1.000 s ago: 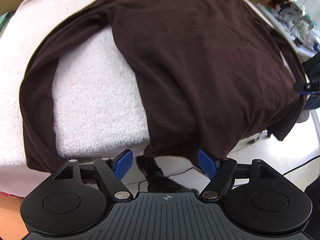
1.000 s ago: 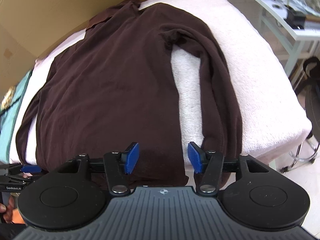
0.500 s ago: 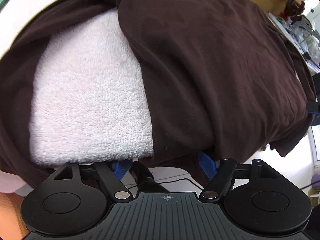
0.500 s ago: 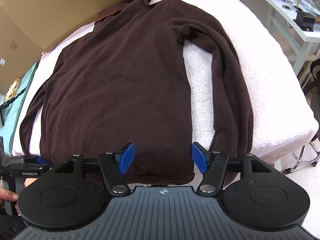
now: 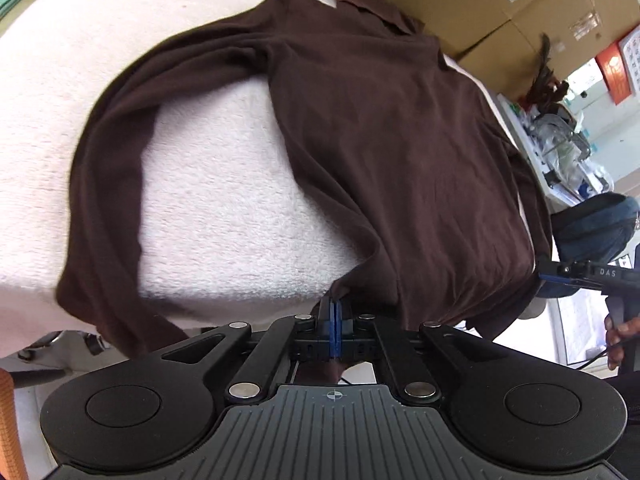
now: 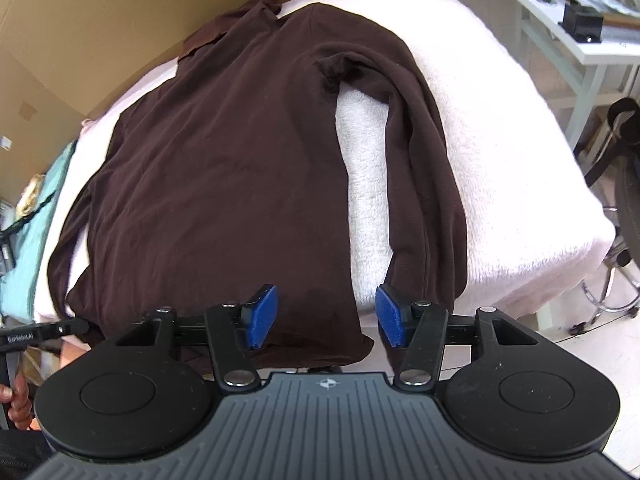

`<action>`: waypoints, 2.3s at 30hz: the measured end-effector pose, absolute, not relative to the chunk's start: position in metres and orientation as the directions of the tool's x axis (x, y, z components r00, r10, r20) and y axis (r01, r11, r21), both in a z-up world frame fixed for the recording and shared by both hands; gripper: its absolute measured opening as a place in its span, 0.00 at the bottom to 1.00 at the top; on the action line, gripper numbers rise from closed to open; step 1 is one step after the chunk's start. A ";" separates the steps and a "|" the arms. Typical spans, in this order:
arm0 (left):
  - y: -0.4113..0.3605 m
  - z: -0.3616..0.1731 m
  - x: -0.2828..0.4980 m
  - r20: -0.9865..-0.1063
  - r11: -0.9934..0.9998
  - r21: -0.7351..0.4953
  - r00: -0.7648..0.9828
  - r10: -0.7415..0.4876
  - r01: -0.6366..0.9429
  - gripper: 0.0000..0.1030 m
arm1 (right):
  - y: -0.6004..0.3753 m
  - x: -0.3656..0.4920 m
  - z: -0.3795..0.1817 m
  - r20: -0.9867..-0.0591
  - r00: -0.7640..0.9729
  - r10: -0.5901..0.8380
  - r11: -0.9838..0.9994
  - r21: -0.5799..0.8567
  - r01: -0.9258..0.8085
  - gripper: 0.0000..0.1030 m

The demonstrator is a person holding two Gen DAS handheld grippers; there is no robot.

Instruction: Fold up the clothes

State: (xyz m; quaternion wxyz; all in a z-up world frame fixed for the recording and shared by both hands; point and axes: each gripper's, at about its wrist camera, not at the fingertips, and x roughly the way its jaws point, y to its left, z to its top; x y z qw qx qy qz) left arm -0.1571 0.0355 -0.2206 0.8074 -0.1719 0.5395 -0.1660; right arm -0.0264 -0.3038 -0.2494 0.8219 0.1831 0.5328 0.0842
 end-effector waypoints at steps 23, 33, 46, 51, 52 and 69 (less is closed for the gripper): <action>0.011 -0.260 -0.157 -0.886 0.940 -0.261 0.331 -0.324 0.221 0.75 | -0.284 -0.008 -0.301 -0.867 0.332 0.372 0.927 0.366 -0.082 0.68; 0.007 -0.253 -0.165 -0.861 0.904 -0.340 0.303 -0.410 0.259 0.00 | -0.281 -0.017 -0.300 -0.847 0.331 0.416 0.909 0.398 -0.124 0.03; 0.060 -0.203 -0.182 -0.838 0.907 -0.375 0.349 -0.420 0.191 0.00 | -0.325 -0.051 -0.231 -0.758 0.410 0.507 0.852 0.513 -0.103 0.03; 0.057 -0.230 -0.189 -0.893 0.934 -0.330 0.277 -0.356 0.135 0.00 | -0.311 -0.042 -0.262 -0.878 0.326 0.351 0.935 0.347 -0.073 0.03; 0.058 -0.234 -0.191 -0.897 0.937 -0.329 0.269 -0.350 0.120 0.00 | -0.309 -0.042 -0.265 -0.891 0.316 0.326 0.944 0.322 -0.065 0.03; 0.037 -0.160 -0.126 -0.808 0.930 -0.338 0.463 -0.364 0.143 0.64 | -0.261 0.008 -0.229 -0.812 0.411 0.415 0.909 0.383 -0.162 0.19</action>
